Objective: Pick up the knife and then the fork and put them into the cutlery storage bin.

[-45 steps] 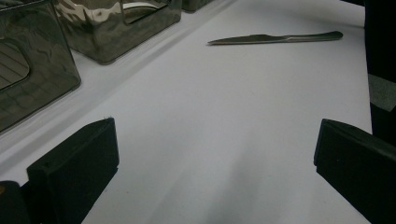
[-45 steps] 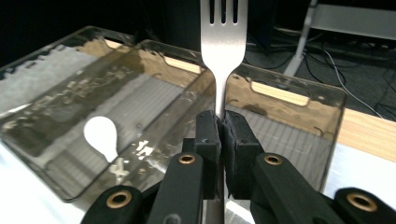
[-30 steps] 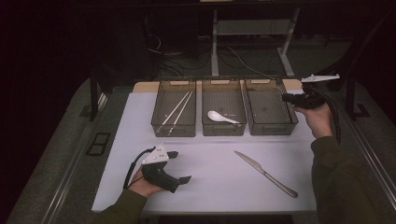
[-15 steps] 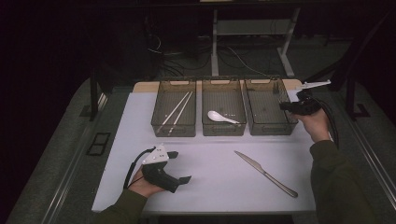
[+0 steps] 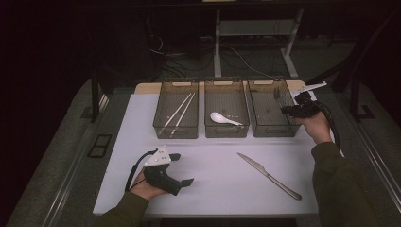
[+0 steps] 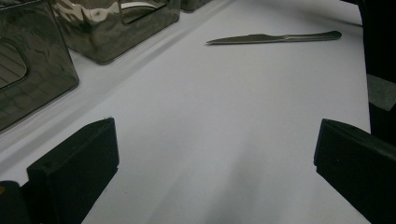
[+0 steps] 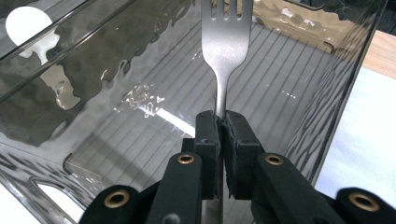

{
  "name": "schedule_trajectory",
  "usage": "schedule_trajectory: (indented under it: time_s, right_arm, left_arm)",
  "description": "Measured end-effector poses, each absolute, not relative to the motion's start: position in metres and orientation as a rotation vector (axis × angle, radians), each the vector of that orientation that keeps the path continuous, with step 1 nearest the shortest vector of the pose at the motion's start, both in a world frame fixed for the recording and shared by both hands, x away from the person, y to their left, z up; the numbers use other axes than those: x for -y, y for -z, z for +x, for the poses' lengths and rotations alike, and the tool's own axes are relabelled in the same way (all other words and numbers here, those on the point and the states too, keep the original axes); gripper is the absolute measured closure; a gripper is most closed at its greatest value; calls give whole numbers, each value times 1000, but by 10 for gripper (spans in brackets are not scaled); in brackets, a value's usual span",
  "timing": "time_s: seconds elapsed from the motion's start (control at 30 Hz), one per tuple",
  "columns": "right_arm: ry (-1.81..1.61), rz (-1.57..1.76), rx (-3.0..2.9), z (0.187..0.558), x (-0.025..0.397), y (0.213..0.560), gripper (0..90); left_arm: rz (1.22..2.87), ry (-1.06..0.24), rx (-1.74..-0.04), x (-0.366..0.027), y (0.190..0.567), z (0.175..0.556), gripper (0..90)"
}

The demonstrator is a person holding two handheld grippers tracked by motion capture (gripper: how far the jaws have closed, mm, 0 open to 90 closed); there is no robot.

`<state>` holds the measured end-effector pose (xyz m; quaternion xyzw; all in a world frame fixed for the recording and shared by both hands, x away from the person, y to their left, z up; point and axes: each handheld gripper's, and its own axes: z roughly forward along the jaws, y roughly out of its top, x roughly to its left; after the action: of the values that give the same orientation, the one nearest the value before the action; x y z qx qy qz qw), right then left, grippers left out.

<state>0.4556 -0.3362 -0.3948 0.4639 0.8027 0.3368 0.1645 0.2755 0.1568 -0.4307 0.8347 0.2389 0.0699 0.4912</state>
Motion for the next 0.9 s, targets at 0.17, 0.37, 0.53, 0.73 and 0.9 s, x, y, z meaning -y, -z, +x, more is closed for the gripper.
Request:
schedule_trajectory:
  time_s: [0.17, 0.37, 0.53, 0.73, 0.9]
  right_arm:
    - [-985, 1321, -2290, 456, 336, 394, 772]
    - [-1040, 1336, -2276, 454, 338, 391, 678]
    - [-1159, 1346, -2244, 446, 344, 380, 562]
    - [-1239, 1299, -2245, 427, 344, 367, 466]
    - [-1253, 1239, -2265, 409, 338, 358, 406]
  left_arm:
    - [2026, -170, -580, -157, 431, 276, 0]
    - [2025, -169, -581, -157, 430, 275, 0]
    - [2025, -171, -580, -157, 430, 276, 0]
    - [2024, -172, -581, -157, 430, 275, 0]
    - [2025, -173, -583, -157, 430, 276, 0]
